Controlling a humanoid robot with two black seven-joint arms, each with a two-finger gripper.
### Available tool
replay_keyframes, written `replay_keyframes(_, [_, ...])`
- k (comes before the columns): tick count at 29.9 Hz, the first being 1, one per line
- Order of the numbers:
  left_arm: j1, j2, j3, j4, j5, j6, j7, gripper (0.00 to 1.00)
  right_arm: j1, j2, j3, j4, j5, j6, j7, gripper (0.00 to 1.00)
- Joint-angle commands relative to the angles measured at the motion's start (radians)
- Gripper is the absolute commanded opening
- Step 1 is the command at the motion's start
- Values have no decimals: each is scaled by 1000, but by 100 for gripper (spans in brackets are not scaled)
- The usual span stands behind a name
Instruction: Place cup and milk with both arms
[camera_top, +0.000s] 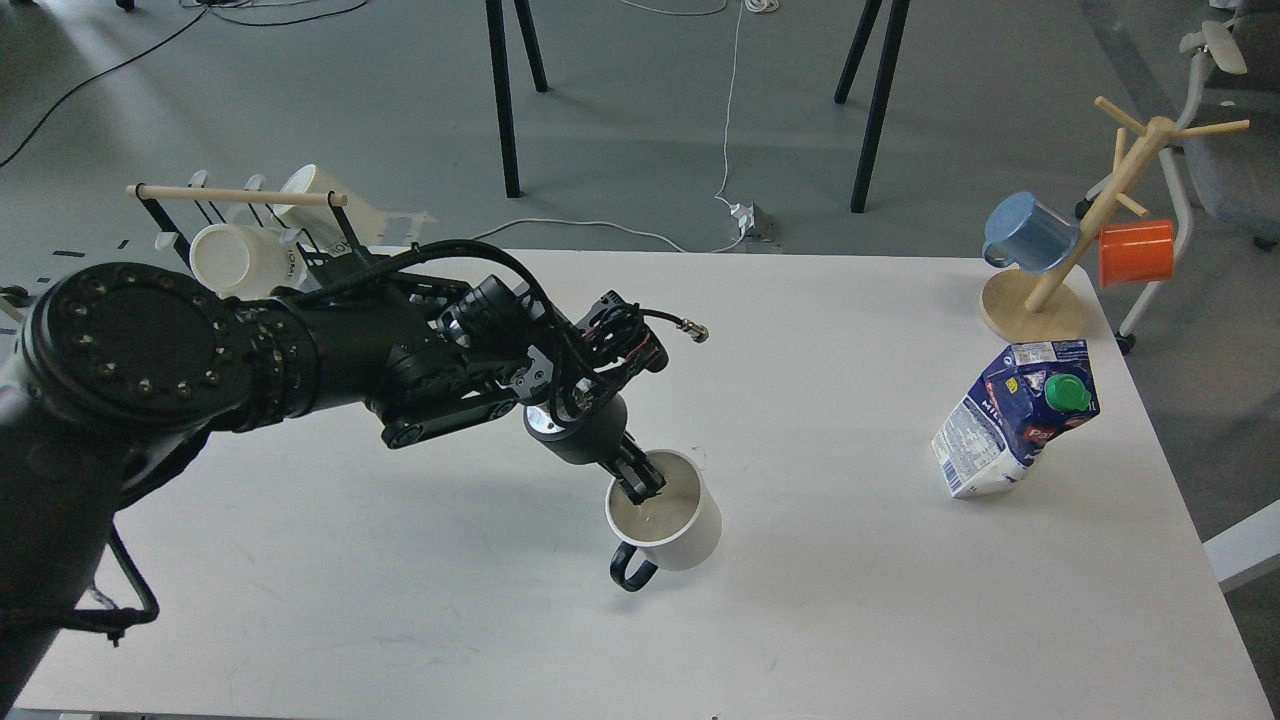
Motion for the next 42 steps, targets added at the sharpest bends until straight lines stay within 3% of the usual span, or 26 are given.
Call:
replay_keyframes(1, [0,0,2,0,0,0,0,10,0,0,0,0,0,0,0,100])
replay_keyframes(10, [2,0,-1,0,0,0,0,11,0,0,0,0,0,0,0,100])
replay_keyframes(22, [14,0,-3,-2,0,0,0,23,-6,0,1,0,0,0,0,100])
replay_keyframes(25, [14,0,-4,-2,0,0,0,34,-11,0,1,0,0,0,0,100])
replay_keyframes(27, [13,0,-12,-2,-3,0,0,61,-11,0,1,0,0,0,0,100])
replay_keyframes(28, [13,0,-24,-2,-6,0,0,70,-9,0,3,0,0,0,0,100])
replay_keyframes(36, [17,17,-257,0,-20,0,0,82,-5,-2,12,3,2,0,0,100])
replay_keyframes(38, [16,50,-332,0,-31,0,0,93,-1,-2,12,5,2,0,0,100])
replay_keyframes(42, [19,135,-486,15,-188,0,0,94,5,-2,12,6,2,0,0,100])
